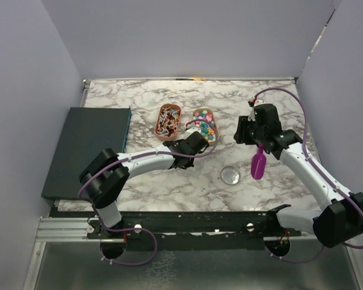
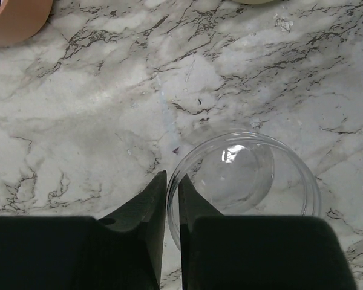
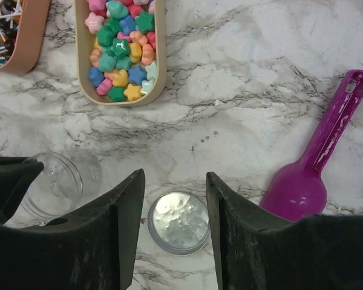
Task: Pack the candies
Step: Move the packing bottle to the center of the board.
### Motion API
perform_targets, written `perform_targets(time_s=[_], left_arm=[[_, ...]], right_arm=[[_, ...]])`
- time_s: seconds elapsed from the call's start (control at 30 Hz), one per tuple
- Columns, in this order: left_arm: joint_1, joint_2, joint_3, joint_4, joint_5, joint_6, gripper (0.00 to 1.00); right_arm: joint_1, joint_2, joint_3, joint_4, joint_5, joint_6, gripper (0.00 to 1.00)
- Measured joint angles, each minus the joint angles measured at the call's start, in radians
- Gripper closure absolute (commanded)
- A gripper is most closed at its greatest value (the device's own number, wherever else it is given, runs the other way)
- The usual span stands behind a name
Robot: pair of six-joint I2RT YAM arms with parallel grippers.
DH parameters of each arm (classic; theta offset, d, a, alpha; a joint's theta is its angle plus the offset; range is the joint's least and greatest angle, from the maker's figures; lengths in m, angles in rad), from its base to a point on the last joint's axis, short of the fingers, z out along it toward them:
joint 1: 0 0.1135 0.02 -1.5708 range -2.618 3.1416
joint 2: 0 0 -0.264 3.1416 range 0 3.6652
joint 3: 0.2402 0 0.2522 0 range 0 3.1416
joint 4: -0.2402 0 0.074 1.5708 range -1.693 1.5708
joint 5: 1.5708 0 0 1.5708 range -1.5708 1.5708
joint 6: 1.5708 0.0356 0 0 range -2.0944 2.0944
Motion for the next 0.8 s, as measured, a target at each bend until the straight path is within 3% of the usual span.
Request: perform_targets(time_s=[0.23, 0.43, 0.67, 0.73, 0.8], left_arm=[[0.0, 0.014, 0.026, -0.01, 0.0, 0.015, 0.68], [0.0, 0.011, 0.053, -0.036, 0.0, 0.032, 0.48], [0.018, -0.021, 0.171, -0.092, -0.015, 0.072, 0.33], [0.038, -0.031, 0.207, -0.097, -0.023, 0.086, 0.22], [0.067, -0.036, 0.243, -0.1, -0.03, 0.105, 0.21]], right_arm=[[0.0, 0.0, 0.0, 0.0, 0.0, 0.0, 0.5], [0.001, 0.001, 0.0, 0.0, -0.026, 0.0, 0.47], [0.009, 0.026, 0.023, 0.001, -0.038, 0.0, 0.47], [0.01, 0.032, 0.025, 0.009, -0.04, 0.002, 0.47], [0.011, 0.043, 0.027, 0.016, -0.042, 0.008, 0.48]])
